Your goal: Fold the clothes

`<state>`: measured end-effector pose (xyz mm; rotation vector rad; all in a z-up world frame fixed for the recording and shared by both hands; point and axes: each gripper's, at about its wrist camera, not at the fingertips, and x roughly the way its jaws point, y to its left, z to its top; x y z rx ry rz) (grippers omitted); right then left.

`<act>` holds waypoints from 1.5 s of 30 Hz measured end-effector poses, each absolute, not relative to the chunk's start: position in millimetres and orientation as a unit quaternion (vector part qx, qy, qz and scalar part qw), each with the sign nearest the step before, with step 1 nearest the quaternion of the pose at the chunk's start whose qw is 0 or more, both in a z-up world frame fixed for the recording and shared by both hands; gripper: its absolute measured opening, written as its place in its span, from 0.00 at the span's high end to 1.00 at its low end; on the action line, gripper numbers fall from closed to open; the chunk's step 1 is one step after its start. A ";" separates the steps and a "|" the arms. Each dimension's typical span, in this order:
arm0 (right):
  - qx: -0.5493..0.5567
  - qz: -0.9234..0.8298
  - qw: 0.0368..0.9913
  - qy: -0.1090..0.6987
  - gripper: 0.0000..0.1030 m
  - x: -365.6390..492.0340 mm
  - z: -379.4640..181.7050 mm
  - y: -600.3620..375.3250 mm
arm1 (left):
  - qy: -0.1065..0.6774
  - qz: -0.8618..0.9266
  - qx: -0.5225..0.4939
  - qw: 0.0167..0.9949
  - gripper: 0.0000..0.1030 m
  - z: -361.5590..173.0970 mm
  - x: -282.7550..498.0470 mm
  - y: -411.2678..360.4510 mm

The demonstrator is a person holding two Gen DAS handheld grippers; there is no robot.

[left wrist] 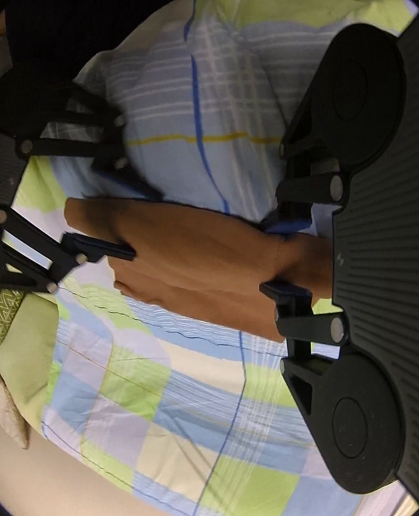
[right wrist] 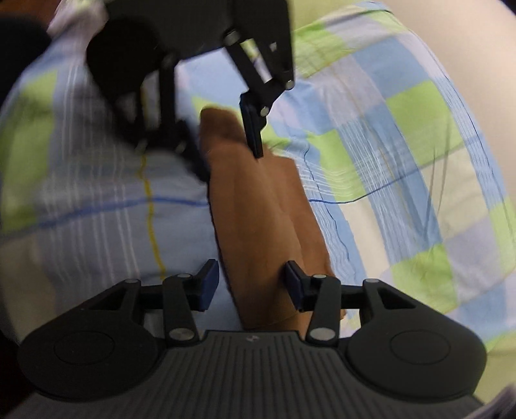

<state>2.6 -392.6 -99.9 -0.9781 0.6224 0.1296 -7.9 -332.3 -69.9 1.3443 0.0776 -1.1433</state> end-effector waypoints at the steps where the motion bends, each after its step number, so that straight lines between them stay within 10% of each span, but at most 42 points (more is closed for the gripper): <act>1: -0.471 0.058 0.830 0.293 0.68 1.1 -101.7 -394.4 | 0.035 -0.500 0.586 0.637 0.64 -70.0 -7.3 -330.9; 6: -0.460 0.050 0.833 0.304 0.90 -7.1 -111.8 -413.9 | 0.038 -0.505 0.584 0.634 0.81 -76.9 -6.9 -332.4; 20: -0.431 0.036 0.844 0.316 0.92 -84.3 -74.8 -439.1 | 0.082 -0.564 0.520 0.636 0.85 -43.5 -95.2 -337.7; 30: -0.379 -0.043 0.863 0.330 0.84 -152.1 -72.6 -435.0 | 0.104 -0.555 0.472 0.677 0.61 -29.4 -93.9 -295.4; 34: -0.348 -0.011 0.892 0.287 0.70 -158.7 -61.4 -396.1 | 0.107 -0.532 0.468 0.697 0.61 -24.9 -84.4 -277.8; 45: -0.462 0.063 0.843 0.270 0.70 -86.6 -105.6 -312.4 | 0.096 -0.539 0.449 0.706 0.55 -33.4 -83.7 -249.5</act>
